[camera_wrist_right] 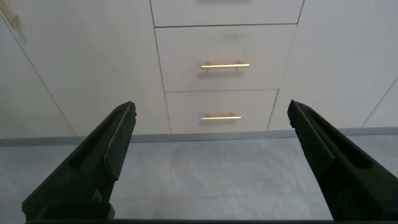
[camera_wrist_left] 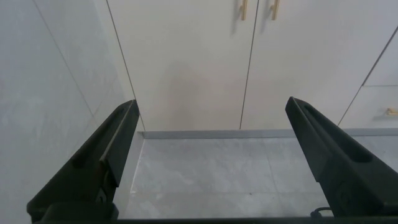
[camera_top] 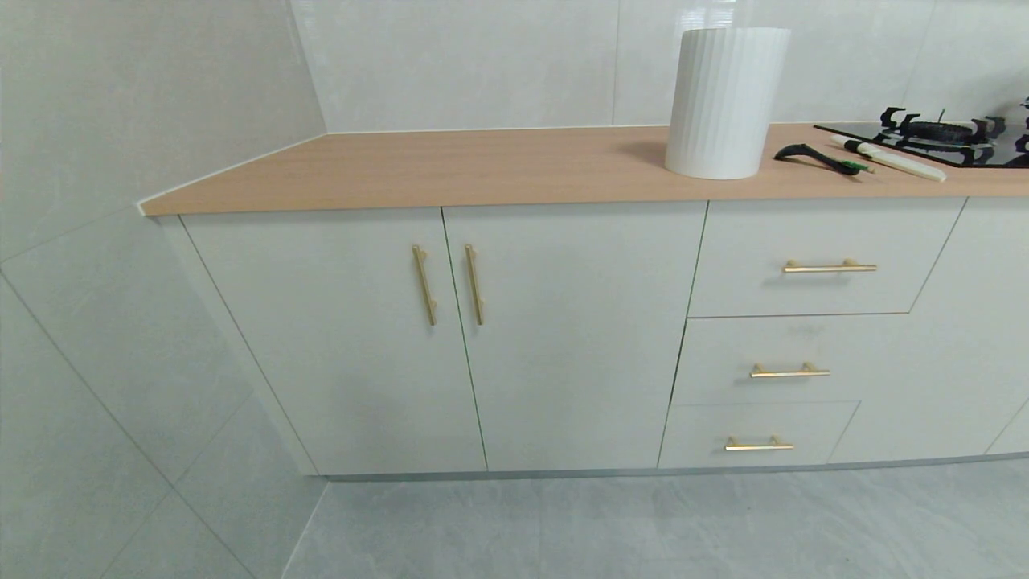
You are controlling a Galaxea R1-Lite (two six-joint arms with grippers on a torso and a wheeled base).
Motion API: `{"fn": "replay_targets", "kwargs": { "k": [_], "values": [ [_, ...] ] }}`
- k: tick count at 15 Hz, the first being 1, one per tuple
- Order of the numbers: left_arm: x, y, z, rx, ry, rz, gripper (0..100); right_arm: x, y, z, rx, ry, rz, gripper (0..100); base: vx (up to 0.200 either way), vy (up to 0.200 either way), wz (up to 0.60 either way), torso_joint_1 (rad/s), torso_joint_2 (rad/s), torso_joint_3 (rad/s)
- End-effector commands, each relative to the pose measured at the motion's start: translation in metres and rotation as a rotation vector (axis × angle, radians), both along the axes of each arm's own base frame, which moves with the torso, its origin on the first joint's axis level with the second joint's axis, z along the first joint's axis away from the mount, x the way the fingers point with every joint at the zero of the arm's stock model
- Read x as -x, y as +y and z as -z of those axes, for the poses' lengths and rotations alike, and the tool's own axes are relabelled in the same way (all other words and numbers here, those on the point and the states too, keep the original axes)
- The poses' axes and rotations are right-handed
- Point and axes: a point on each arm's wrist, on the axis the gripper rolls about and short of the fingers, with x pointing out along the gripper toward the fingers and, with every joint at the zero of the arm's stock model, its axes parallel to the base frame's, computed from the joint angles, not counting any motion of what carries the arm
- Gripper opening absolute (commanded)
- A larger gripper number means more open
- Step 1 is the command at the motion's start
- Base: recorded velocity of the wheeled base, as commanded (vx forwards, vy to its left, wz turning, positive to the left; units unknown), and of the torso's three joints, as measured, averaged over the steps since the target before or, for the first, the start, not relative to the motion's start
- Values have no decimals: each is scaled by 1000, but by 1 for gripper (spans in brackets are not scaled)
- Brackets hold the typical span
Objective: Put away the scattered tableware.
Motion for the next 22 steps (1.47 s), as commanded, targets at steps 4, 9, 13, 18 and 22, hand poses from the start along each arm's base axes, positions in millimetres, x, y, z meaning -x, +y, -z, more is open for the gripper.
{"fn": "replay_targets", "kwargs": {
  "k": [4,9,13,18,22],
  "values": [
    [0,0,0,-3,1,-1,100,0,0,0,-1,3,-1,100,0,-50,0,1,1,1],
    [0,0,0,1,1,-1,100,0,0,0,-2,3,-1,100,0,-200,0,4,3,-2],
    [0,0,0,1,1,-1,100,0,0,0,-1,3,-1,100,0,-200,0,5,5,4],
    [0,0,0,1,1,-1,100,0,0,0,-1,3,-1,100,0,-40,0,0,0,0],
    [0,0,0,0,1,-1,100,0,0,0,-1,3,-1,100,0,0,0,0,0,0]
  ]
}}
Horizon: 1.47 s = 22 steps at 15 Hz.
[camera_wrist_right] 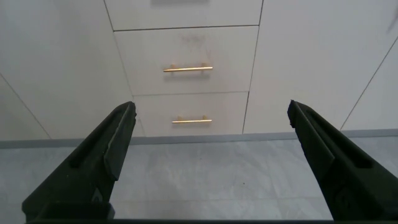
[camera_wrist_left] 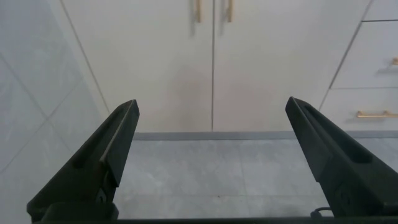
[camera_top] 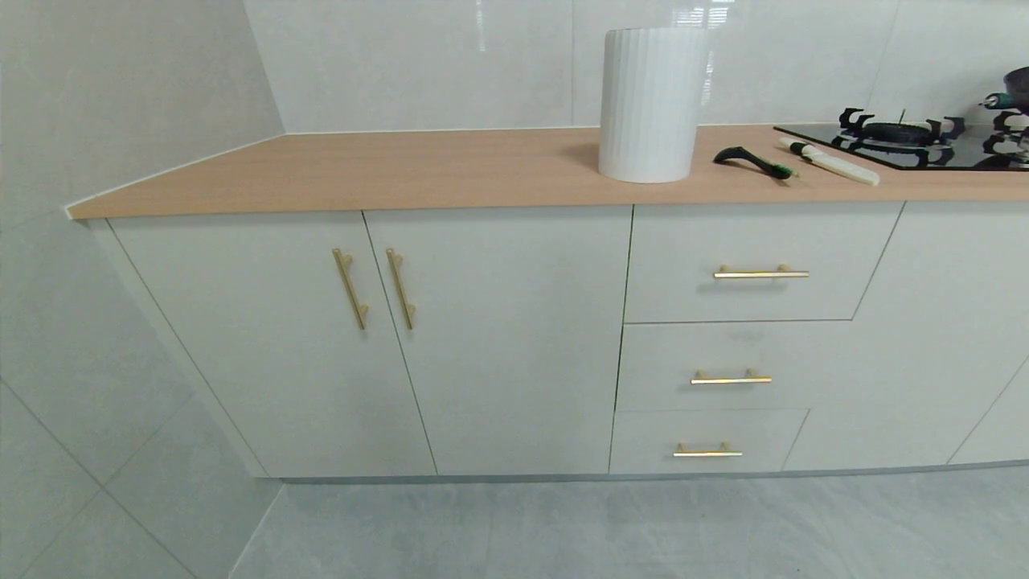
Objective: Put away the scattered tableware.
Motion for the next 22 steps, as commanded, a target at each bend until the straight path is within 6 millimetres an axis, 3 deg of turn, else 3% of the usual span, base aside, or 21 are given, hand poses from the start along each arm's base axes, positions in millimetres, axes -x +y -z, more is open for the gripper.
{"fn": "replay_targets", "kwargs": {
  "k": [1,11,20,21,22],
  "values": [
    [0,0,0,0,1,-1,100,0,0,0,0,1,0,100,0,0,0,0,0,0],
    [0,0,0,1,1,-1,100,0,0,0,0,1,0,100,180,0,0,0,2,3],
    [0,0,0,3,1,-1,100,0,0,0,9,2,-2,100,0,0,0,0,0,0],
    [0,0,0,3,1,-1,100,0,0,-3,25,-9,-2,100,0,0,0,0,0,0],
    [0,0,0,4,1,-1,100,3,0,-36,12,-49,-17,100,0,0,0,0,0,0]
  ]
}}
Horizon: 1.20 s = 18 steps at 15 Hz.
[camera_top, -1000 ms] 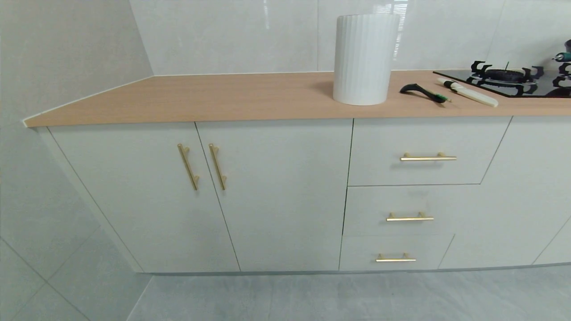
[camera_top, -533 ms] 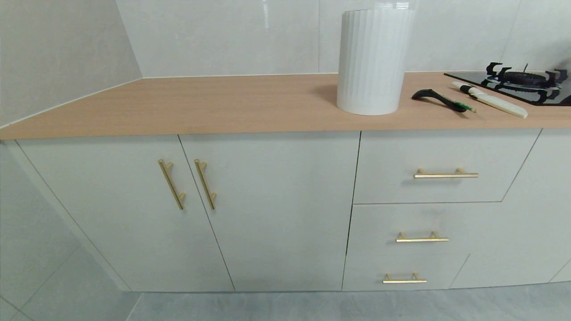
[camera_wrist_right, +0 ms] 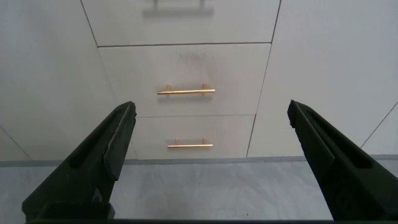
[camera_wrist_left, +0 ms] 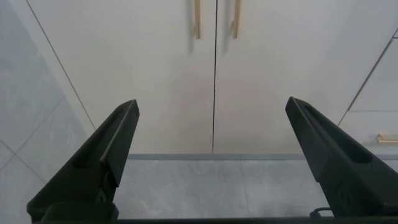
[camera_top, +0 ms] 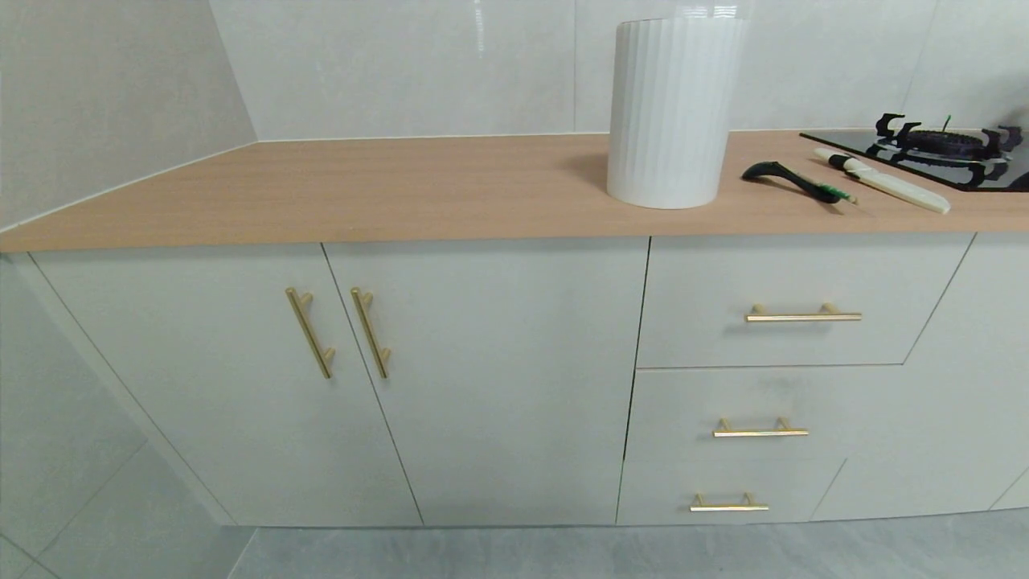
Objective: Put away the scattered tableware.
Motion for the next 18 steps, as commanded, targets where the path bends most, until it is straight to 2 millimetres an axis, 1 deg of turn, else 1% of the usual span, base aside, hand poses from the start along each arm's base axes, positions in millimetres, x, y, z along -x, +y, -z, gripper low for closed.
{"fn": "replay_targets", "kwargs": {
  "k": [1,2,3,4,5,7,8,9,10,11,12,14,16,18],
  "values": [
    [0,0,0,1,2,0,100,-2,-1,-73,-53,-60,-39,100,0,0,0,0,0,0],
    [0,0,0,1,2,0,100,-18,0,-97,-61,6,-59,100,0,0,0,0,0,0],
    [0,0,0,1,2,0,100,-46,1,-109,-47,134,-63,100,0,0,0,0,0,0],
    [0,0,0,1,2,0,100,-63,3,-109,-24,216,-69,100,0,0,0,0,0,0],
    [0,0,0,1,2,0,100,-98,6,-101,25,387,-90,100,0,0,0,0,0,0],
    [0,0,0,1,2,0,100,-152,10,-85,35,566,-104,100,0,0,0,0,0,0],
    [0,0,0,1,2,0,100,-176,13,-75,35,635,-109,100,0,0,0,0,0,0],
    [0,0,0,1,2,0,100,-205,15,-60,37,697,-113,100,0,0,0,0,0,0],
    [0,0,0,1,2,0,100,-211,16,-57,38,706,-113,100,0,0,0,0,0,0],
    [0,0,0,1,2,0,100,-252,19,-29,39,737,-112,100,0,0,0,0,0,0],
    [0,0,0,1,2,0,100,-272,21,-13,40,744,-114,100,0,0,0,0,0,0],
    [0,0,0,1,2,0,100,-307,22,19,45,759,-110,100,0,0,0,0,0,0],
    [0,0,0,1,2,0,100,-319,23,38,42,756,-110,100,0,0,0,0,0,0],
    [0,0,0,1,2,0,100,-326,23,44,42,733,-108,100,0,0,0,0,0,0]
  ]
}}
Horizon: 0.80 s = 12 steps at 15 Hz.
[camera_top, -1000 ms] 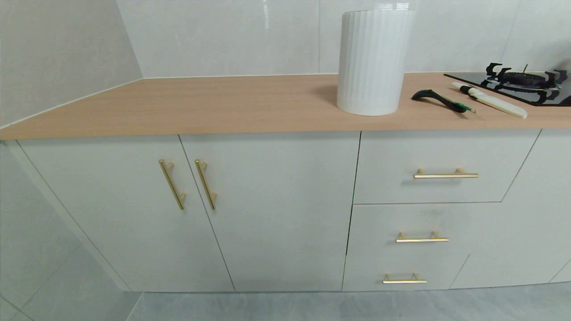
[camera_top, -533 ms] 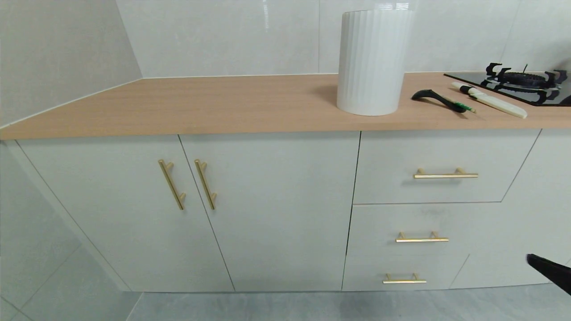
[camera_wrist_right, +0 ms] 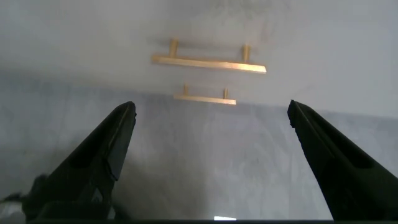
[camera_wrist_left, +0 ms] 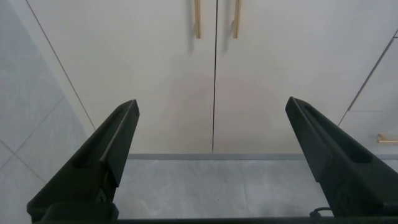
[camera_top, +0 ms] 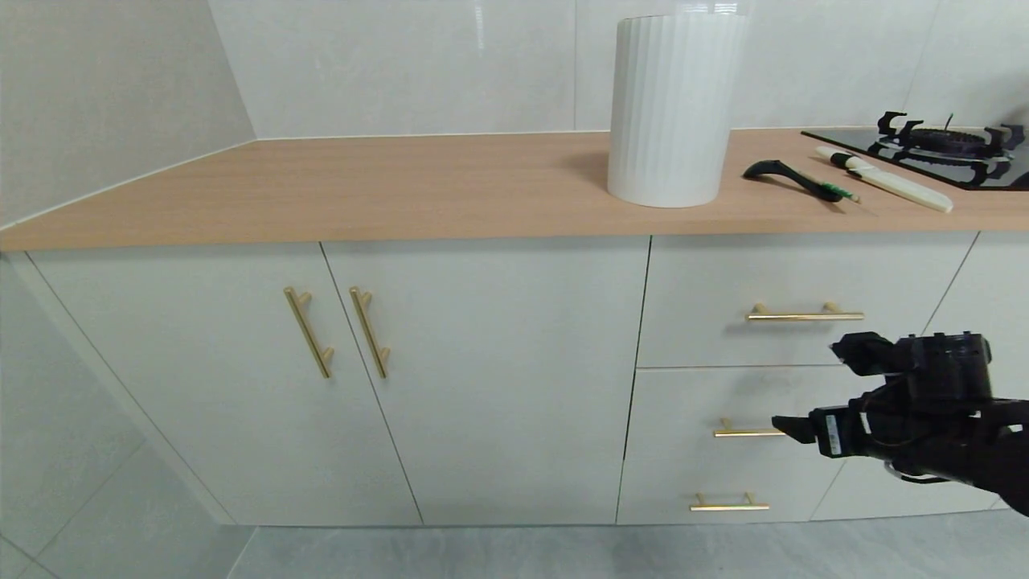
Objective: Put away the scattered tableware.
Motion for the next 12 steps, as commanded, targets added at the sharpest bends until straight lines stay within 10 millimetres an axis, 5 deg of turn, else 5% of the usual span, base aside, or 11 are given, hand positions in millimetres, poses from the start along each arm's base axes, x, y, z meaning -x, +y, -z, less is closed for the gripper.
{"fn": "replay_targets", "kwargs": {
  "k": [1,5,12],
  "values": [
    [0,0,0,0,2,0,100,-24,2,50,9,111,-1,100,0,0,0,0,0,0],
    [0,0,0,0,2,0,100,-47,1,70,6,22,10,100,0,0,0,0,0,0],
    [0,0,0,0,2,0,100,-63,-11,76,8,-38,52,100,0,0,0,0,0,0]
  ]
}}
